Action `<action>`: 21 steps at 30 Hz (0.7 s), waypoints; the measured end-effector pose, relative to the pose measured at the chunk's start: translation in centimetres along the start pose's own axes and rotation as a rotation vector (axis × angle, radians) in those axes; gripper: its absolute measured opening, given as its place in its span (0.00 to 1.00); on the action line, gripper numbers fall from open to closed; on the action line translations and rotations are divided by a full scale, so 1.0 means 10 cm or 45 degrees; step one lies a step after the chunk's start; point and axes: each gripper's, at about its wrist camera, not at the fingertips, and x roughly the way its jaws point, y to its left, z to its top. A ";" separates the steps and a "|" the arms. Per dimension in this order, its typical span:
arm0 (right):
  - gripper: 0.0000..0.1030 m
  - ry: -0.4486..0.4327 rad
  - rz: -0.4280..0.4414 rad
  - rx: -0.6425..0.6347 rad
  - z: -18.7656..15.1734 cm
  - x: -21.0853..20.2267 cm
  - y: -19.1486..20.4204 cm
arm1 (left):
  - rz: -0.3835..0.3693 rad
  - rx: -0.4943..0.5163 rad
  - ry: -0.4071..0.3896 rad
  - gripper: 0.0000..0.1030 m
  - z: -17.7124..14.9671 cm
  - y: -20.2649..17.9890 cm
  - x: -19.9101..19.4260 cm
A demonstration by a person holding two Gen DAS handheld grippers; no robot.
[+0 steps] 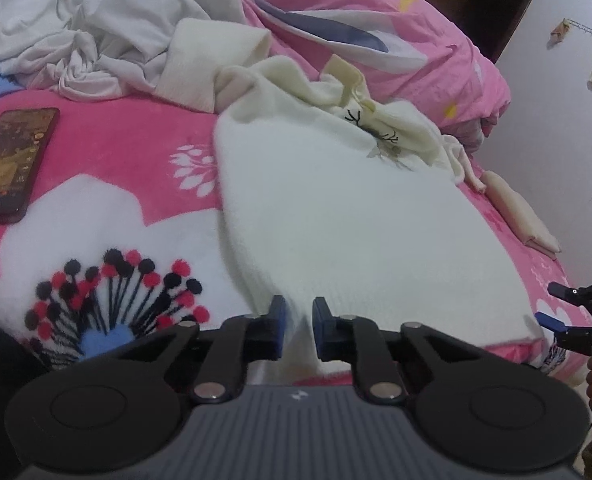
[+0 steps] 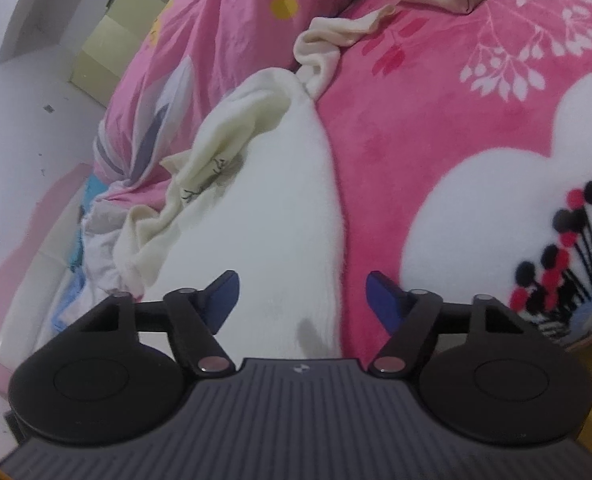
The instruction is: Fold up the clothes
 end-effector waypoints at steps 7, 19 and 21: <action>0.66 0.089 0.031 0.014 -0.10 0.01 -0.05 | -0.024 0.001 0.053 0.14 -0.06 0.01 0.00; 0.58 0.120 0.095 0.082 -0.11 0.02 -0.06 | -0.016 -0.052 0.034 0.20 -0.04 0.05 -0.04; 0.58 0.115 0.090 0.088 -0.12 -0.02 -0.08 | 0.021 -0.030 0.017 0.27 -0.05 0.05 -0.10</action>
